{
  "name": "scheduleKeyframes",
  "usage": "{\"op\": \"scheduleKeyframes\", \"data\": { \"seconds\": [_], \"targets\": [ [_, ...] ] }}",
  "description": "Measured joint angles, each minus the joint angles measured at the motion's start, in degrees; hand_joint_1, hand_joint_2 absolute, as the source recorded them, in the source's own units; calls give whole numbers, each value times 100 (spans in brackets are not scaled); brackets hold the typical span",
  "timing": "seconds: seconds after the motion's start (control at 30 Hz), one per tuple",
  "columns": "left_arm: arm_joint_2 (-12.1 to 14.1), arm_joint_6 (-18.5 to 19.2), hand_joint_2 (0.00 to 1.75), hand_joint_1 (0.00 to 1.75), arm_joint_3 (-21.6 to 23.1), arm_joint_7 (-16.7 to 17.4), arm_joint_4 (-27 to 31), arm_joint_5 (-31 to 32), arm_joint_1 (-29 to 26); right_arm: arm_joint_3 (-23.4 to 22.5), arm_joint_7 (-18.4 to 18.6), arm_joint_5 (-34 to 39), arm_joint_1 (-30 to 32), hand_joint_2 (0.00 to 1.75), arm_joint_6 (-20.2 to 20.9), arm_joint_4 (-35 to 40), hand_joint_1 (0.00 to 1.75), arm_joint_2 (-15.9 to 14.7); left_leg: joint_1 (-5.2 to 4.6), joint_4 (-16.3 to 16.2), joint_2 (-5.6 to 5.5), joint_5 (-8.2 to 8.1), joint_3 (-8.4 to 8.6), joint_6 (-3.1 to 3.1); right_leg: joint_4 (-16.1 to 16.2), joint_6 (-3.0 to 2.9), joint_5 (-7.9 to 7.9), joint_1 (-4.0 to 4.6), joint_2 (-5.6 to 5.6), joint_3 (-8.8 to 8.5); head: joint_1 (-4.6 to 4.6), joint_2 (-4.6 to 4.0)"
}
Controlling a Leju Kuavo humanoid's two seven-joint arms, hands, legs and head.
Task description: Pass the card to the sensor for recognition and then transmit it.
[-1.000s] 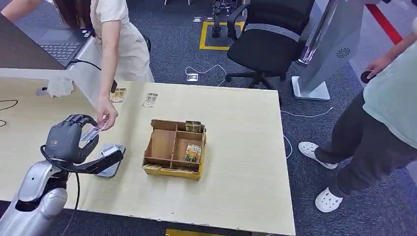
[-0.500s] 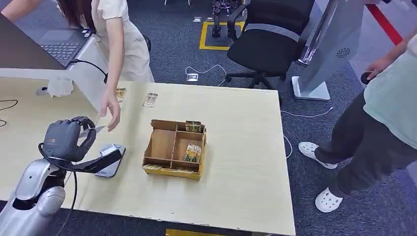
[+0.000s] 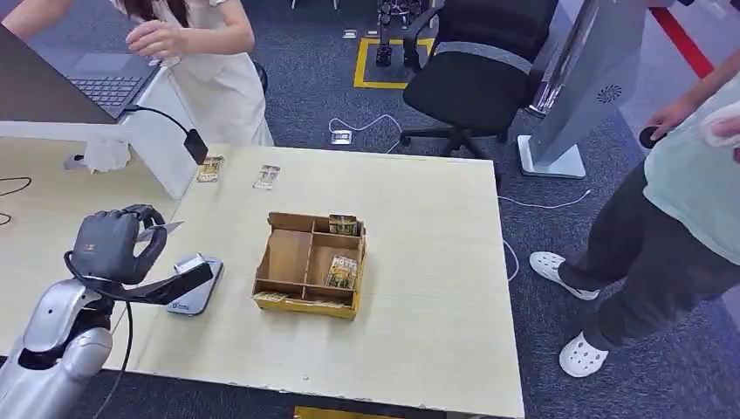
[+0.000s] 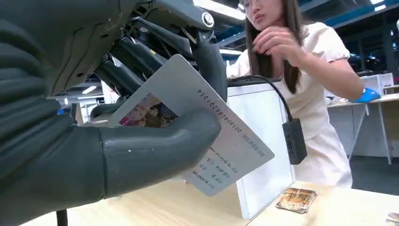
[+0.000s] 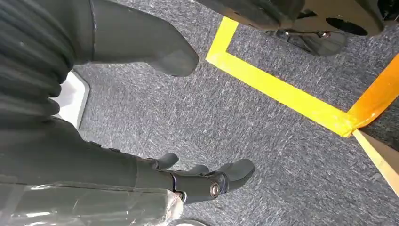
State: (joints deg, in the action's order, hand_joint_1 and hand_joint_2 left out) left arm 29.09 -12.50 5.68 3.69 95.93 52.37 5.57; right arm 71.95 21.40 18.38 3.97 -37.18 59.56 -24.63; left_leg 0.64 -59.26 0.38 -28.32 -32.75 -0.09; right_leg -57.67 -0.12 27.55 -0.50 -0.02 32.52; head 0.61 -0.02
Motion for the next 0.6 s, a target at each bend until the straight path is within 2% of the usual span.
{"op": "scheduleKeyframes", "data": {
  "seconds": [0.23,0.43,0.6],
  "targets": [
    [57,214,175,175,0,113,-76,28,-67,-28,26,-44,6,175,7,0,0,2,0,0,0,0,0,0,0,0,0,0,0,0,0,0],
    [42,177,175,175,-2,289,-166,319,-272,-63,122,-127,14,175,2,2,0,4,0,0,1,0,-1,0,0,0,0,0,1,0,0,0],
    [33,164,175,175,0,302,-249,461,-467,-63,181,-164,20,175,0,2,0,9,0,0,0,0,-2,0,0,0,0,0,0,1,2,0]
  ]
}}
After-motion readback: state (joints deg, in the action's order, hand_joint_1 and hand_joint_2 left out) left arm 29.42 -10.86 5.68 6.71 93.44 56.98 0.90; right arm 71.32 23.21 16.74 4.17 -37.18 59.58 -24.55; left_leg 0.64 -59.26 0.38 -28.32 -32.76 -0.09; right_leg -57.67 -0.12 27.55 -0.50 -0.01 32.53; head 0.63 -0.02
